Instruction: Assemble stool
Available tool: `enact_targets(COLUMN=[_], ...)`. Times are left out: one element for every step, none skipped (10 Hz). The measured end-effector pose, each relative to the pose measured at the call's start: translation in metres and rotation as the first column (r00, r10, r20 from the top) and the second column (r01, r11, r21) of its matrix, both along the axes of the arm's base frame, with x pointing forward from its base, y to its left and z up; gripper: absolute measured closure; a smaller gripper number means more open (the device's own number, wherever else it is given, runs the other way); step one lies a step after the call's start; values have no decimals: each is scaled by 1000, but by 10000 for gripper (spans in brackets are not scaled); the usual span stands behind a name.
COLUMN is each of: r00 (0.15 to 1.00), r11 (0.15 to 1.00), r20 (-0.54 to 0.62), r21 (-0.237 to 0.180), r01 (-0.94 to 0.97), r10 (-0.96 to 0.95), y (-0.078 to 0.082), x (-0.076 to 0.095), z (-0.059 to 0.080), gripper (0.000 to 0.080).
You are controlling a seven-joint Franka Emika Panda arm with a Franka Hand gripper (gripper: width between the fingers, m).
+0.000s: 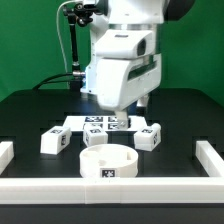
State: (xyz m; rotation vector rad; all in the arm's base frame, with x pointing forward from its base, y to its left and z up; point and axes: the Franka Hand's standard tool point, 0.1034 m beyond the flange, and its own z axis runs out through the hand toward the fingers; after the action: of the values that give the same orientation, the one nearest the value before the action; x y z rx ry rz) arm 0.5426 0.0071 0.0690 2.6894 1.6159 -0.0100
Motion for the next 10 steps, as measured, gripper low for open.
enact_targets(r00=[1000, 1000, 1000, 1000, 1000, 1000, 999, 999, 999, 999], r11=[1000, 1000, 1000, 1000, 1000, 1000, 999, 999, 999, 999], r20=[-3, -8, -8, -8, -9, -4, 16, 16, 10, 5], r21=[3, 5, 5, 6, 6, 7, 10, 14, 16, 18], r01=[-20, -18, -19, -21, -20, -30, -44, -46, -43, -44], r10=[20, 18, 19, 21, 20, 30, 44, 45, 43, 44], y=[-12, -20, -18, -17, -17, -18, -22, -26, -28, -27], x=[1, 2, 2, 2, 2, 3, 5, 4, 3, 3], z=[-8, -13, -13, -13, -13, -15, -23, -32, -40, -43], gripper=[150, 150, 150, 150, 150, 150, 150, 150, 150, 150])
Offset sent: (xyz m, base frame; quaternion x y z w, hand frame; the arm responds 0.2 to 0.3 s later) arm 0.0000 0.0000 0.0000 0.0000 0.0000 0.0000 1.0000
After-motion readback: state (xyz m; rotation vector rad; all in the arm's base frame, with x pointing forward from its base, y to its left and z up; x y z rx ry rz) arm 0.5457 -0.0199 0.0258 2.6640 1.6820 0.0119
